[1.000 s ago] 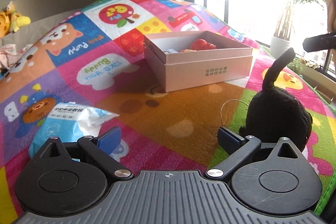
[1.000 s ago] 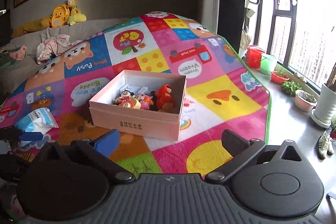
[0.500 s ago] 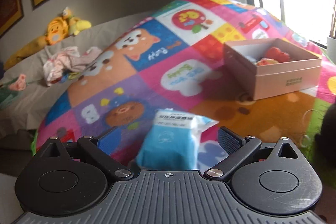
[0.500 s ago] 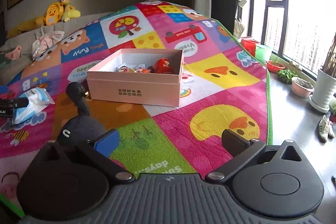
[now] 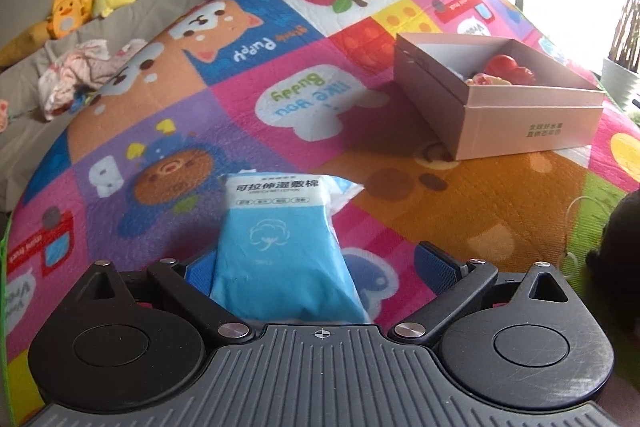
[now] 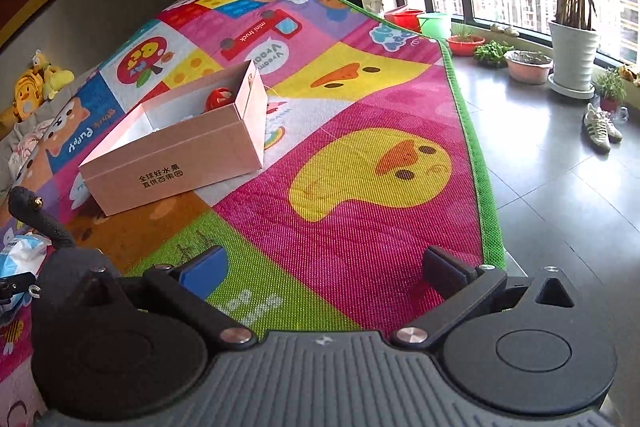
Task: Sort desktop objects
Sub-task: 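Grasp the blue wipes pack with the left tool, then lift the wipes pack with the left tool while the right tool grasps the black plush cat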
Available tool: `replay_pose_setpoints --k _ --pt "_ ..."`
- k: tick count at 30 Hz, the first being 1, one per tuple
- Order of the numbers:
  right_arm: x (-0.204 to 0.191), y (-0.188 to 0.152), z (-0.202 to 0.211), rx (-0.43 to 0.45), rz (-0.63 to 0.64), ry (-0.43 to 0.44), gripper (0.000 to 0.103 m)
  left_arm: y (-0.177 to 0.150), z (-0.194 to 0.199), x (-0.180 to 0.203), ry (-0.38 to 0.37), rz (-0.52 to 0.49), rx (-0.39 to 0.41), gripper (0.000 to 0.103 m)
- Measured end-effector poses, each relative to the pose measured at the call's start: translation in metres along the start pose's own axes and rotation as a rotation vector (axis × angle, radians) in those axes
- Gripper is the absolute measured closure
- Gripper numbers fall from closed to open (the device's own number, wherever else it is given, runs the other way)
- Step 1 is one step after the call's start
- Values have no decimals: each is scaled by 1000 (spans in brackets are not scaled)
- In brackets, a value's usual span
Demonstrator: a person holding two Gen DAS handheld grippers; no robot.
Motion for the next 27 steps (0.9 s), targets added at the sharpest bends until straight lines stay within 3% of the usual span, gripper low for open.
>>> replay_pose_setpoints --k 3,10,12,14,19,23,27 --pt "0 0 0 1 1 0 0 2 1 13 -50 -8 12 2" --pt "-4 -1 -3 -9 34 -29 0 15 -18 11 23 21 18 4" --pt "-5 -1 -4 -14 47 -39 0 18 -22 10 39 20 20 16" --pt "-5 -1 -5 -17 52 -41 0 19 -23 9 42 22 18 35" --pt "-4 -1 -4 -14 41 -31 0 10 -7 20 -31 25 24 41" --pt "-7 7 5 0 11 36 0 -10 24 57 -166 -64 45 40" --pt "-54 21 32 36 166 195 0 -24 35 77 -192 -133 61 33"
Point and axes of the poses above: each gripper's, at about its wrist camera, not at the fingertips, and z roughly against the way its jaws point, x to its right, y to its top, the point moved 7 cm from there along -z, roughly the way its jaws point, and after that the axes turned 6 degrees about y, right-handed, at the moved point
